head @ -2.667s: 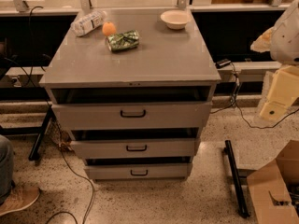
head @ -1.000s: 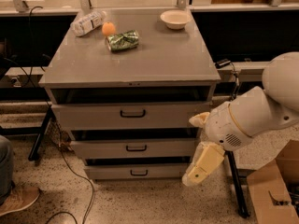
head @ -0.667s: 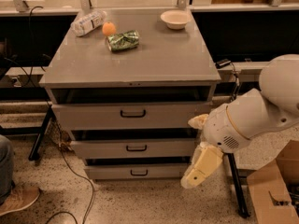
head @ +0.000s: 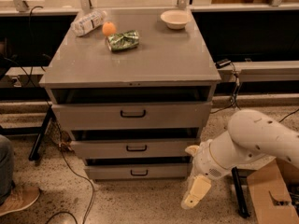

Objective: Open bottom drawer

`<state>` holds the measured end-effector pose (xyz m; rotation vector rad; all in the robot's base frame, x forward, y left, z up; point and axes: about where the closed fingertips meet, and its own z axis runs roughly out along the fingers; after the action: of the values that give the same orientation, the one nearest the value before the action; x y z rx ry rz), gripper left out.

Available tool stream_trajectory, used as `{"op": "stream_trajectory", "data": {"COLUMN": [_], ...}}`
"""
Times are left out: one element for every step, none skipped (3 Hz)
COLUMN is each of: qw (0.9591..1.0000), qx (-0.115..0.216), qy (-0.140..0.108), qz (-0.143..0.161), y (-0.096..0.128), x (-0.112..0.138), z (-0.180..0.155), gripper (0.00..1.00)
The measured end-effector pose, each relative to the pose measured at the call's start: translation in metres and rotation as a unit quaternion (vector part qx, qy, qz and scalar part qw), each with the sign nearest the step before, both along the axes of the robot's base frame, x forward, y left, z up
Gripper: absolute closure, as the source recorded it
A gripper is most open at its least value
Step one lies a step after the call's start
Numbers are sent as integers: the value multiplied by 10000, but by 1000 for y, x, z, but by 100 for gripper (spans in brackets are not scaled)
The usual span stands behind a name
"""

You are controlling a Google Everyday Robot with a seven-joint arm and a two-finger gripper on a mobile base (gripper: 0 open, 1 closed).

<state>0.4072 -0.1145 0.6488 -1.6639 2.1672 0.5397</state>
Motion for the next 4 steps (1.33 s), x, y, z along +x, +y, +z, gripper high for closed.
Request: {"op": "stream_trajectory", "data": {"qw": [9992,9980,9980,9960], "qx": [377,539,539,725], "qy": [-14,263,265,346], "qz": [119,179,178,399], "y": [2,8,8,15], "x": [11,1,1,6], "z": [-64,-95,-94,-134], "gripper": [0,0,0,0]}}
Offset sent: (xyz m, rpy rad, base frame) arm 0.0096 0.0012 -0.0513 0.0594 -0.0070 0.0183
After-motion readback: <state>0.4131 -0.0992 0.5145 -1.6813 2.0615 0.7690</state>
